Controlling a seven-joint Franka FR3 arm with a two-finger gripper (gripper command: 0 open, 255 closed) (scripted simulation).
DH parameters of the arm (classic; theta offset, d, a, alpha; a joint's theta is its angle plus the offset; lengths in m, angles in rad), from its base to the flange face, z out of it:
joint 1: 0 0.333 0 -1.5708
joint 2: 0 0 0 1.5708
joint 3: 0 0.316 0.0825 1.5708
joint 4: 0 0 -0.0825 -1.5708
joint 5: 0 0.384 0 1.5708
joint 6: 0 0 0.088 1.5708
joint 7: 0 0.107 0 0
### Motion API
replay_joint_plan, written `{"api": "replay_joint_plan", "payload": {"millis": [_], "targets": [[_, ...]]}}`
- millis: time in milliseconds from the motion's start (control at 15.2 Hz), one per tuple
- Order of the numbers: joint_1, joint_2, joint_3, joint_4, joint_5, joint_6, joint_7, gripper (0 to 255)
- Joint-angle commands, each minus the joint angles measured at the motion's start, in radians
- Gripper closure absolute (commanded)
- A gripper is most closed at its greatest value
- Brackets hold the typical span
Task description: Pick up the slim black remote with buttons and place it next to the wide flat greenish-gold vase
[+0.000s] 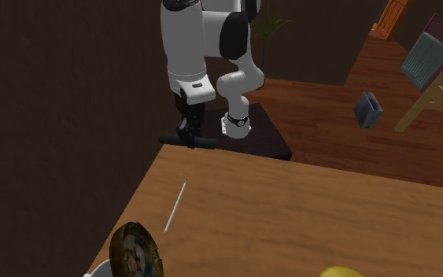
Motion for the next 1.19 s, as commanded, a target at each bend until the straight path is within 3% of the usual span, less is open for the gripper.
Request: {"api": "replay_joint_plan", "payload": {"millis": [0,132,528,1122], "targets": [[0.001,0.002,0.001,0.025,0.003,-0.023,-0.002,255],[0.002,0.004,0.002,0.040,0.004,-0.037,-0.003,255],[0.059,0.175,0.012,0.172,0.113,-0.036,0.035,255],[0.068,0.486,0.039,0.481,0.306,-0.103,0.066,255]]}}
